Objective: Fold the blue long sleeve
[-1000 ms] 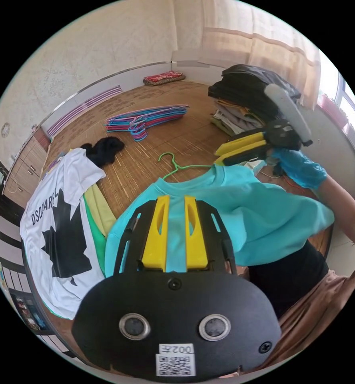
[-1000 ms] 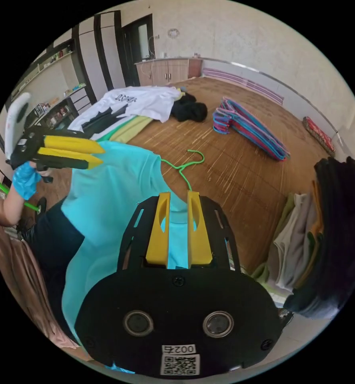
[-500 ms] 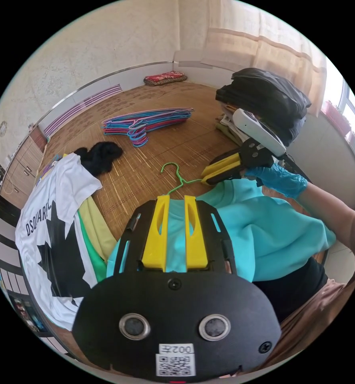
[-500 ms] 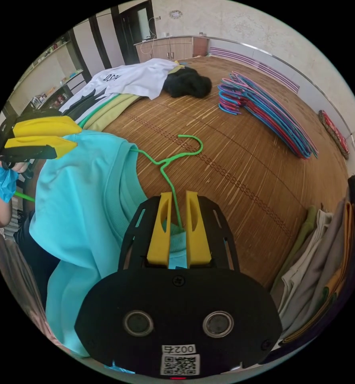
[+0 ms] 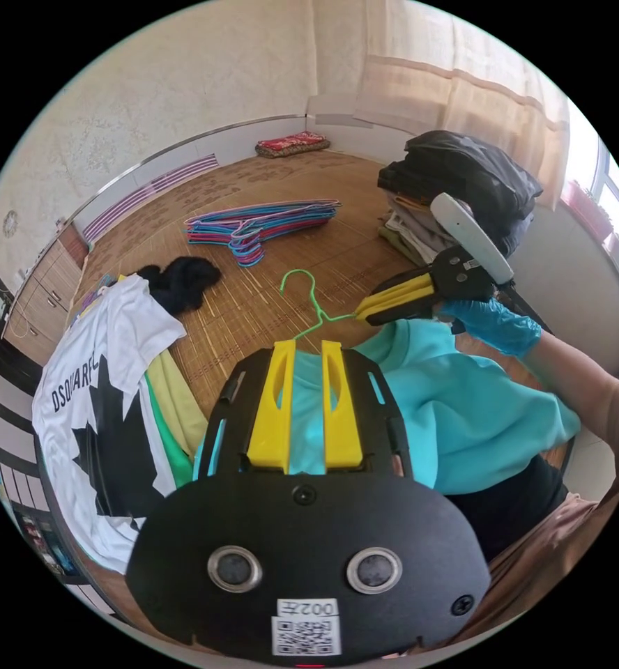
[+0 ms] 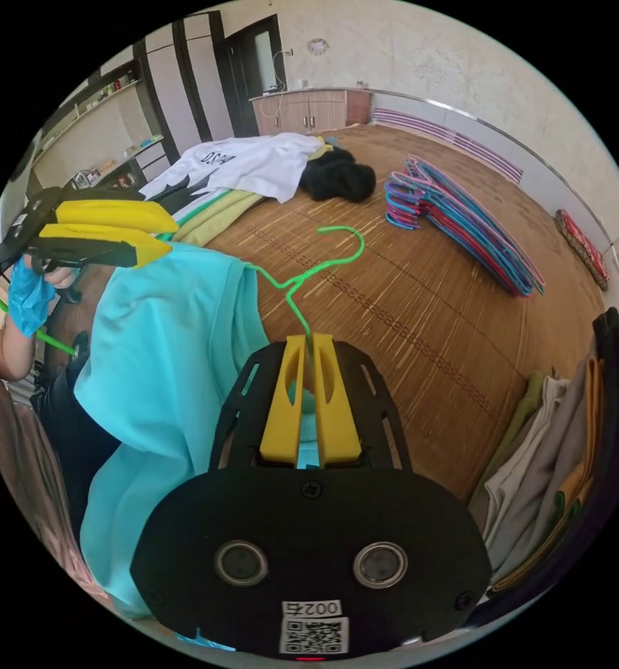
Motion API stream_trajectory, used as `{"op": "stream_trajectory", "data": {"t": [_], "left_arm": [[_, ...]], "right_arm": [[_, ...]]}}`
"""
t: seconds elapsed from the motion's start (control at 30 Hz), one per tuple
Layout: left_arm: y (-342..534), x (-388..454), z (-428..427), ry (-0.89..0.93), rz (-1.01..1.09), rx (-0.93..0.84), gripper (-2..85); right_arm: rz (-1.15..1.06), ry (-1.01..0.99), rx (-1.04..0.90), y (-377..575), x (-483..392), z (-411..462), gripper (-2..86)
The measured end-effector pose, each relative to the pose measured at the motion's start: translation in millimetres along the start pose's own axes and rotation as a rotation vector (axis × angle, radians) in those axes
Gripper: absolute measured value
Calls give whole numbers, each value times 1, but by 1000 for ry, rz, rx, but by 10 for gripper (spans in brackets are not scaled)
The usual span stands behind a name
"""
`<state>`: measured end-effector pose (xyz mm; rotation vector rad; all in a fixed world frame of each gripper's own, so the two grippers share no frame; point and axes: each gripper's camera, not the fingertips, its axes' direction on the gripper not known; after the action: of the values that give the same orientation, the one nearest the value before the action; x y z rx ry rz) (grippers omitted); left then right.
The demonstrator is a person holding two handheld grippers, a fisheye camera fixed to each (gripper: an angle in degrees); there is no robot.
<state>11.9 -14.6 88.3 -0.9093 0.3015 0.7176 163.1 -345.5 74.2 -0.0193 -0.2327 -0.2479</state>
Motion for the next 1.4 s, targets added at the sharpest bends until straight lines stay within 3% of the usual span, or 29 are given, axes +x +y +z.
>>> {"op": "stream_trajectory", "data": {"t": [0.73,0.93,1.17,1.4], "left_arm": [[31,54,-67,-25,93,133,74],[40,76,-71,-60,129,138,51],[52,84,-83,-113,90,180,47],[59,92,-116,-148,90,279,39]], "right_arm": [[-147,4,127,71,-105,-75,5],[-158,19,142,82,-117,-77,32],[-75,141,88,101,-119,-64,65],[23,207,265,116,-126,-98,64]]}}
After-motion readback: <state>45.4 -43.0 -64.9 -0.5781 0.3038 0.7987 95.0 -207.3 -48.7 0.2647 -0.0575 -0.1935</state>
